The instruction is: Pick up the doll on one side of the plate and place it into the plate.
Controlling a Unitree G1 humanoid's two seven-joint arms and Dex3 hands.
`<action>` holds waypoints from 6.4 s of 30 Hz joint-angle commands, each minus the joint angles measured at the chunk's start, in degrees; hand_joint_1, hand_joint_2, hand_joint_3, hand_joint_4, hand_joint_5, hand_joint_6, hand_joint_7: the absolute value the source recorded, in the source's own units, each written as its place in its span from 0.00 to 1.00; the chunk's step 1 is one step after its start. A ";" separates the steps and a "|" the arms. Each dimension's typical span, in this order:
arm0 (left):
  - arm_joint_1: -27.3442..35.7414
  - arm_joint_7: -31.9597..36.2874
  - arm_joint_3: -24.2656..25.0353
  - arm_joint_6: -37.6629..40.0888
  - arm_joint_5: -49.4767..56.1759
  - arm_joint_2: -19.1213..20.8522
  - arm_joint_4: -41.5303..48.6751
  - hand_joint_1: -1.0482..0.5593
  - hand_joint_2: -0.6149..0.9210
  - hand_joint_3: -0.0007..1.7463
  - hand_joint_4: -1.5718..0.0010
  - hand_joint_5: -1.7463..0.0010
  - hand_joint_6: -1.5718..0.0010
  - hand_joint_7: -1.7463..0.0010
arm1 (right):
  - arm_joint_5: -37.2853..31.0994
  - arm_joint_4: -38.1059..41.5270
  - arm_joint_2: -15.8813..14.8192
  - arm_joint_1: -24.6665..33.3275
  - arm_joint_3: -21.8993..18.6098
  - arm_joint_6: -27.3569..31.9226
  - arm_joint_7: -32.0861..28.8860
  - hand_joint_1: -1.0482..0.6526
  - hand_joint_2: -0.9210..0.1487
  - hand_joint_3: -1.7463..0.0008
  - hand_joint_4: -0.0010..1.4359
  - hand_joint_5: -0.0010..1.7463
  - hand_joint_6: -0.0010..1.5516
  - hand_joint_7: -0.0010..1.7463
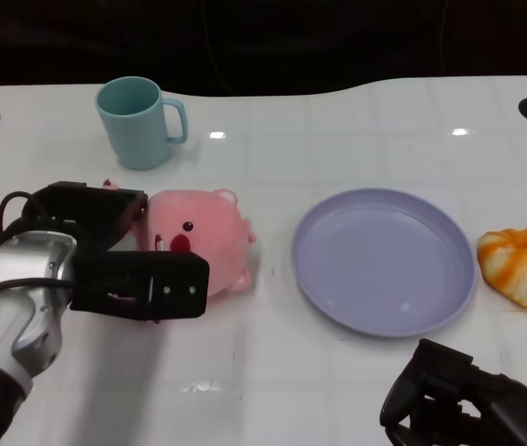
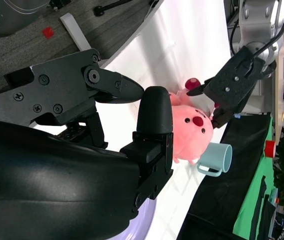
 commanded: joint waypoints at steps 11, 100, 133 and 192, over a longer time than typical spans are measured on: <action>-8.01 6.04 -5.25 -4.27 -1.74 -4.29 21.93 0.20 0.99 0.00 0.90 0.86 0.82 0.99 | -0.10 -1.01 -0.17 0.57 0.38 -0.29 -0.16 0.50 0.06 0.62 0.46 1.00 0.28 0.97; -19.78 22.64 0.75 -14.37 -20.07 -26.08 26.06 0.53 0.68 0.63 0.43 0.00 0.52 0.00 | -0.41 0.34 0.97 1.98 0.62 -1.99 0.11 0.50 0.05 0.64 0.44 1.00 0.28 0.96; -23.36 8.76 -2.37 -18.28 -19.17 -24.87 31.73 0.12 1.00 0.23 1.00 1.00 1.00 1.00 | -0.91 0.12 1.05 1.30 2.28 -0.82 -1.14 0.49 0.08 0.60 0.46 1.00 0.29 0.98; 32.76 2.11 16.10 -24.93 -45.60 -10.90 -34.80 0.62 0.55 0.96 0.35 0.03 0.38 0.17 | 0.81 -0.83 -0.01 1.86 -0.60 0.31 1.33 0.46 0.08 0.59 0.47 1.00 0.29 0.97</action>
